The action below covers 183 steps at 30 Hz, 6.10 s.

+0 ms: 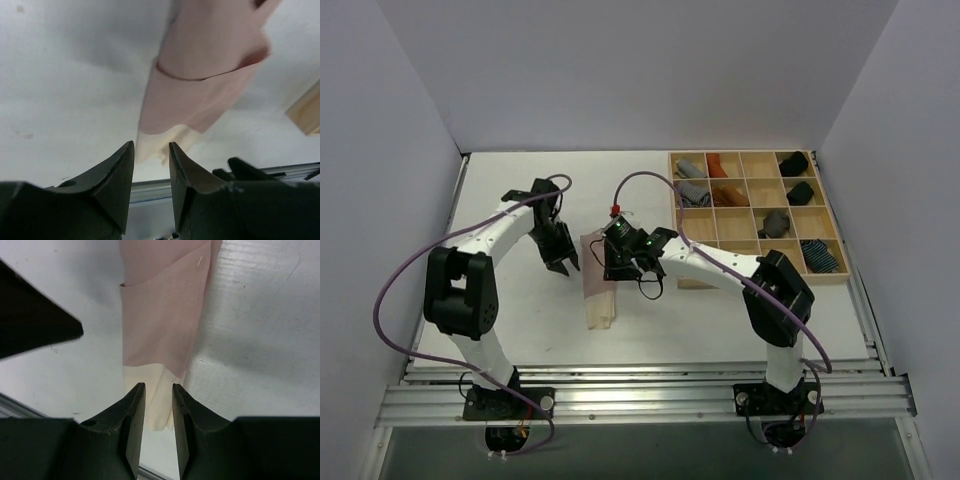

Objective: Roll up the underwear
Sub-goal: Fold the underwear, then roll the underwear

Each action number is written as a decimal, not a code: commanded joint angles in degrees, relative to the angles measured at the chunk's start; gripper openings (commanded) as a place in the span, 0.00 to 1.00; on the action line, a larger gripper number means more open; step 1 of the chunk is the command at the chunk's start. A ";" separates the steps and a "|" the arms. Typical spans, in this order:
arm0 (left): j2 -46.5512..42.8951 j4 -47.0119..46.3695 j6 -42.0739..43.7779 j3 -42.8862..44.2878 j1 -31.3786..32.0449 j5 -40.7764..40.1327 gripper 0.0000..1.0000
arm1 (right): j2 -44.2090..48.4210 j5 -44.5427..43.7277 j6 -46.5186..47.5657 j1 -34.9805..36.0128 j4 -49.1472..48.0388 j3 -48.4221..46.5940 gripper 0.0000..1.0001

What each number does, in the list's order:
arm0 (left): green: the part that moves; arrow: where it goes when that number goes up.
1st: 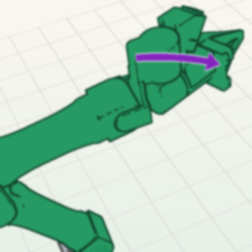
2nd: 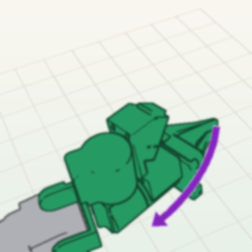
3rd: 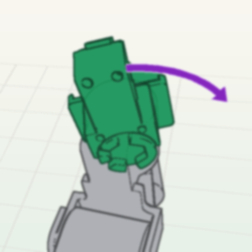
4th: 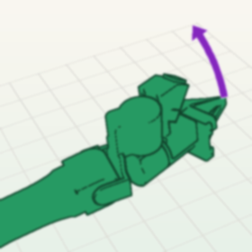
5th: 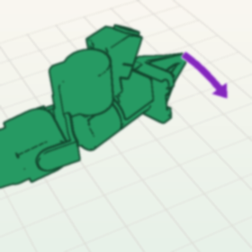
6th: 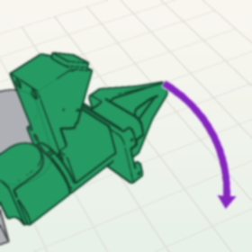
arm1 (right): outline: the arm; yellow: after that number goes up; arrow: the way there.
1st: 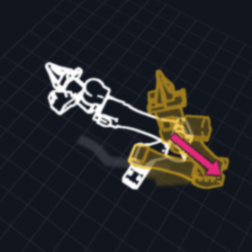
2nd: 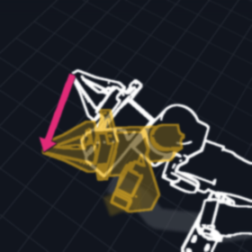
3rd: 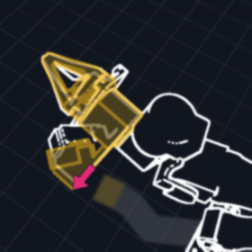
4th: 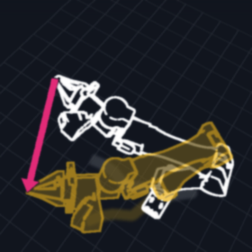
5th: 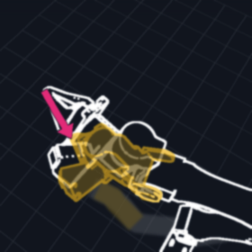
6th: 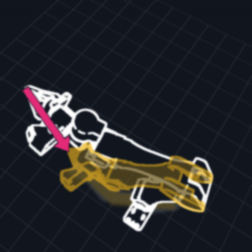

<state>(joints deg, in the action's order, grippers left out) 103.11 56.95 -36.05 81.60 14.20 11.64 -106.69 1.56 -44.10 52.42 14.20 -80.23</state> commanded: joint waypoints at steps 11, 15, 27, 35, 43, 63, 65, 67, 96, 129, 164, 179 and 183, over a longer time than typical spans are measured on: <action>-8.19 -13.09 -5.17 -22.44 -0.84 12.88 0.43 | -2.56 4.50 0.33 1.89 -0.84 5.51 0.24; -9.33 -14.58 -6.40 -25.26 0.30 14.20 0.44 | -1.06 5.29 -0.46 2.42 -2.24 9.73 0.22; -7.06 -14.85 -8.16 -27.64 4.00 9.82 0.44 | 3.32 6.43 -0.55 2.68 -3.47 12.11 0.16; -6.52 -12.75 -8.33 -27.99 4.88 6.47 0.03 | 4.48 6.26 -1.52 3.30 -3.73 9.65 0.18; -9.07 -6.51 -7.80 -27.29 4.88 2.60 0.02 | -0.35 7.40 -2.57 5.23 -7.25 12.20 0.16; -21.02 -18.17 -20.62 -33.25 7.60 6.12 0.30 | -6.23 6.52 6.57 -4.78 2.24 -10.38 0.16; -20.67 -20.81 -21.86 -37.10 8.48 6.46 0.30 | -9.56 8.45 7.09 -5.22 0.32 -11.79 0.15; -19.53 -24.07 -23.79 -39.32 9.00 6.29 0.30 | -11.95 8.46 7.18 -5.58 0.22 -13.37 0.15; -26.83 -24.85 -26.70 -36.69 11.29 2.77 0.33 | -13.37 10.30 9.92 -9.62 5.50 -19.80 0.14; -32.70 -11.33 -24.15 -30.35 15.69 -2.06 0.38 | -12.13 18.81 10.43 -9.18 -1.27 -18.82 0.16; -29.09 -6.80 -24.60 -35.04 14.64 -2.14 0.40 | -23.66 10.83 13.51 -8.12 6.63 -35.79 0.29; -19.99 -23.10 -12.55 -39.59 -3.39 15.33 0.52 | -4.93 10.74 5.26 -1.72 3.74 -6.37 0.39; -17.07 -26.45 -11.76 -41.17 -3.30 18.51 0.52 | -3.96 10.48 2.88 1.62 0.05 -0.29 0.39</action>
<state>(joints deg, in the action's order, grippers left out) 85.38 36.86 -50.30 40.86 11.14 24.84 -112.71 12.82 -38.22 52.23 15.84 -83.79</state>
